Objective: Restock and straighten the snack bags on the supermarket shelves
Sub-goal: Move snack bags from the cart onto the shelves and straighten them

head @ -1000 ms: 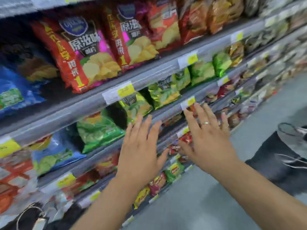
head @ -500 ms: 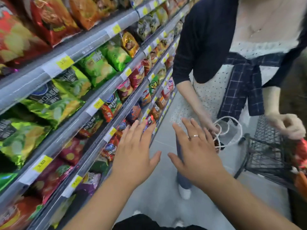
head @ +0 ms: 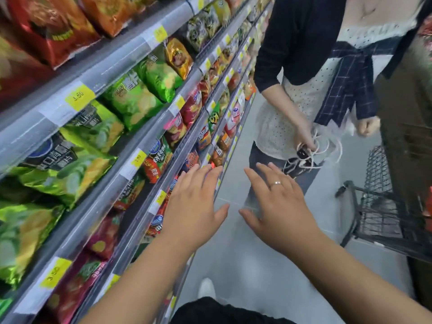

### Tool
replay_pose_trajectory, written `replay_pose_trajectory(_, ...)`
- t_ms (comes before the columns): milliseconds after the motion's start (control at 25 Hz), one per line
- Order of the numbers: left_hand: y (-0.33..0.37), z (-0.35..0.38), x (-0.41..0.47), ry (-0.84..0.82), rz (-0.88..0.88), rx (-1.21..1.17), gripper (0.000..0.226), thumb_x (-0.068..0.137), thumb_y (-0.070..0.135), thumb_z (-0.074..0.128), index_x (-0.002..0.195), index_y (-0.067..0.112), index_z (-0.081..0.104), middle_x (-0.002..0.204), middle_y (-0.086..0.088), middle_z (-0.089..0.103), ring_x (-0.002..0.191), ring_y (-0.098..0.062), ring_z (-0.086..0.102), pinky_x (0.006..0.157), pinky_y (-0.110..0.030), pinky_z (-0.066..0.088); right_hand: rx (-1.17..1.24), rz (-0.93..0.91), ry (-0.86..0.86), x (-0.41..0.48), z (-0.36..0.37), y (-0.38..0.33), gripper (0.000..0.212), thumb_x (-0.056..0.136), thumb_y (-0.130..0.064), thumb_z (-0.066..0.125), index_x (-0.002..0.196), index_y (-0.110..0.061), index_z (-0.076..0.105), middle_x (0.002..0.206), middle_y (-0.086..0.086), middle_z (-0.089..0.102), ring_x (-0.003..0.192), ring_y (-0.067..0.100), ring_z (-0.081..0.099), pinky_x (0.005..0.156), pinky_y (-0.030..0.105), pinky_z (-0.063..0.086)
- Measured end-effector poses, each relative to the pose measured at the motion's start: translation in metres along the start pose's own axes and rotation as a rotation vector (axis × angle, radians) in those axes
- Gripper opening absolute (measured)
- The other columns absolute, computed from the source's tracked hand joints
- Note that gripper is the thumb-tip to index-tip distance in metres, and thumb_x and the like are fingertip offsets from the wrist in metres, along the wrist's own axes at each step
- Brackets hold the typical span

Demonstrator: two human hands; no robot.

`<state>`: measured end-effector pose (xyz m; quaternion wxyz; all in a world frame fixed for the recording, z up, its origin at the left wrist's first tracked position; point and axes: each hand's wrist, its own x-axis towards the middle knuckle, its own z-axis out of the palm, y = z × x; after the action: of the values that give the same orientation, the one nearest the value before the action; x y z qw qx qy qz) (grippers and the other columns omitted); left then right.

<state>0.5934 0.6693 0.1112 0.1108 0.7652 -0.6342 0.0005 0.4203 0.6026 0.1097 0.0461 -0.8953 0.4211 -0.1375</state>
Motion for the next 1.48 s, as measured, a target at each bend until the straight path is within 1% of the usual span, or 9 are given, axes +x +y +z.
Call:
replay_pose_trajectory(160,-0.04,0.0,0.046,-0.037,0.081,-0.016,0.074,0.078,0.051,0.057,0.142,0.017,0.042,0.143,-0.005,0.049,0.136,-0.028,0.04,0.113,-0.048,0.032,0.018,0.125,-0.039,0.044,0.019,-0.012,0.08,0.073,-0.046,0.075,0.141,-0.016,0.045,0.14,0.015,0.051,0.133,0.037,0.044,0.104,0.056,0.04)
replay_pose_trajectory(280,-0.065,0.004,0.082,-0.074,0.138,-0.031,0.073,0.083,0.048,0.064,0.145,0.018,0.039,0.147,-0.003,0.045,0.139,-0.027,0.036,0.116,-0.046,0.027,0.022,0.197,-0.049,0.076,0.033,-0.02,0.08,0.075,-0.043,0.074,0.143,-0.015,0.042,0.142,0.015,0.048,0.136,0.037,0.04,0.105,0.055,0.039)
replay_pose_trajectory(360,-0.073,0.008,0.104,-0.091,0.16,-0.041,0.074,0.084,0.049,0.064,0.147,0.021,0.036,0.149,-0.001,0.042,0.14,-0.026,0.033,0.117,-0.045,0.024,0.029,0.246,-0.042,0.095,0.039,-0.02,0.08,0.075,-0.042,0.075,0.143,-0.015,0.042,0.141,0.015,0.048,0.135,0.037,0.041,0.104,0.055,0.038)
replay_pose_trajectory(520,-0.078,0.021,0.145,-0.138,0.206,-0.061,0.072,0.086,0.049,0.063,0.147,0.024,0.033,0.15,0.001,0.04,0.141,-0.023,0.03,0.118,-0.041,0.021,0.039,0.339,-0.113,0.125,0.05,-0.006,0.079,0.084,-0.044,0.065,0.15,-0.02,0.03,0.151,0.011,0.036,0.141,0.032,0.03,0.11,0.049,0.028)
replay_pose_trajectory(680,-0.073,0.047,0.202,-0.18,0.224,-0.065,0.072,0.086,0.051,0.062,0.147,0.025,0.033,0.147,0.001,0.042,0.14,-0.023,0.032,0.117,-0.04,0.023,0.056,0.386,-0.188,0.168,0.063,0.033,0.077,0.089,-0.048,0.056,0.152,-0.026,0.017,0.156,0.005,0.024,0.145,0.026,0.021,0.113,0.044,0.022)
replay_pose_trajectory(960,-0.041,0.07,0.313,-0.192,0.189,-0.101,0.072,0.088,0.05,0.06,0.148,0.023,0.031,0.147,0.001,0.042,0.136,-0.022,0.036,0.116,-0.036,0.025,0.07,0.425,-0.243,0.248,0.07,0.127,0.075,0.092,-0.05,0.05,0.152,-0.028,0.013,0.158,0.003,0.023,0.142,0.025,0.026,0.112,0.039,0.026)
replay_pose_trajectory(1080,-0.017,0.075,0.357,-0.182,0.239,-0.108,0.072,0.088,0.048,0.061,0.148,0.022,0.032,0.148,-0.001,0.043,0.136,-0.022,0.037,0.114,-0.036,0.024,0.056,0.467,-0.233,0.27,0.066,0.164,0.075,0.091,-0.05,0.051,0.152,-0.028,0.014,0.157,0.002,0.024,0.14,0.025,0.029,0.11,0.039,0.029)
replay_pose_trajectory(1200,0.01,0.085,0.397,-0.221,0.349,-0.096,0.071,0.09,0.049,0.058,0.15,0.023,0.029,0.149,0.0,0.039,0.137,-0.021,0.034,0.114,-0.034,0.021,0.054,0.56,-0.197,0.281,0.061,0.197,0.076,0.09,-0.051,0.052,0.152,-0.028,0.015,0.155,0.002,0.027,0.139,0.024,0.031,0.108,0.037,0.029)
replay_pose_trajectory(1480,0.094,0.121,0.498,-0.337,0.697,-0.089,0.071,0.089,0.049,0.058,0.149,0.023,0.031,0.148,-0.001,0.041,0.136,-0.024,0.037,0.113,-0.035,0.024,0.021,0.941,-0.116,0.28,0.05,0.274,0.075,0.089,-0.05,0.055,0.151,-0.025,0.02,0.153,0.004,0.03,0.135,0.028,0.035,0.106,0.039,0.032)
